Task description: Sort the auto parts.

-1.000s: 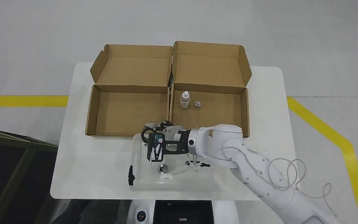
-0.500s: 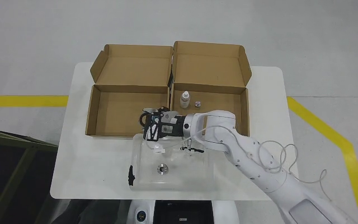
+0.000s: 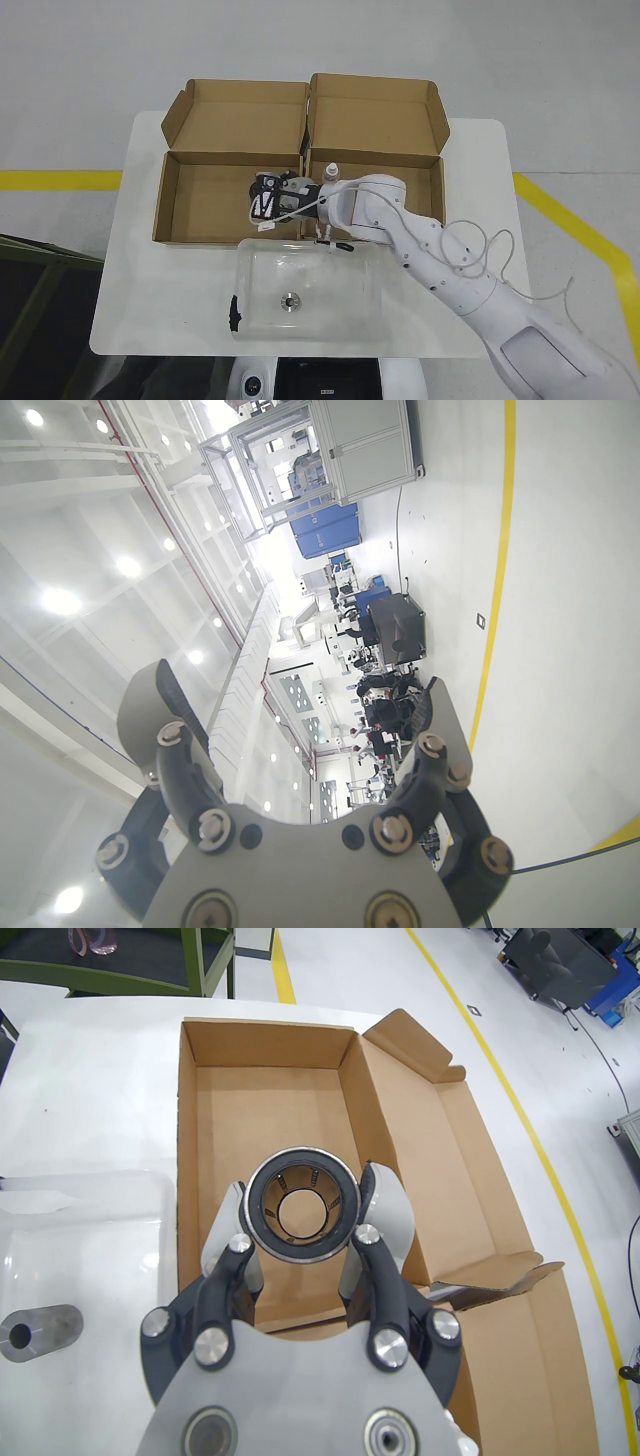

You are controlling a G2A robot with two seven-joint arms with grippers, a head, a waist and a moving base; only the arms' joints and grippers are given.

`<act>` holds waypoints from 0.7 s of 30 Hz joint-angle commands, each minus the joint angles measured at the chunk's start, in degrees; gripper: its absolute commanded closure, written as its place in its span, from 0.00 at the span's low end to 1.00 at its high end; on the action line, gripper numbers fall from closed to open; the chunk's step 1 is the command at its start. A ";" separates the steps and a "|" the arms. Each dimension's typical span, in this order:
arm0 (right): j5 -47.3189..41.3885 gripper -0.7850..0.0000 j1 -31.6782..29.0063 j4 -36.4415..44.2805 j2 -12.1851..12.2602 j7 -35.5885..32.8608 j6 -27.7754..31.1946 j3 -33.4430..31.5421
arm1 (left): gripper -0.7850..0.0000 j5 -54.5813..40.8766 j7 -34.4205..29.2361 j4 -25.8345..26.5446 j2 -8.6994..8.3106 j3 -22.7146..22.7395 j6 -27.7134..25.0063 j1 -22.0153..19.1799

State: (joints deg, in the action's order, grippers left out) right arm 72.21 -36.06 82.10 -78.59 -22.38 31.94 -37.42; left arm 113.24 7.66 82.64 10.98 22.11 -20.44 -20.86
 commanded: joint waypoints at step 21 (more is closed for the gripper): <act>-0.70 1.00 7.37 -19.85 -6.49 1.31 -4.69 5.17 | 0.00 0.00 0.00 0.00 0.00 0.00 0.00 0.00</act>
State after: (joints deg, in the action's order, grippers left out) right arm 71.38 -28.81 62.76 -84.91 -21.00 27.32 -32.36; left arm 113.24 7.66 82.64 10.98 22.11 -20.44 -20.86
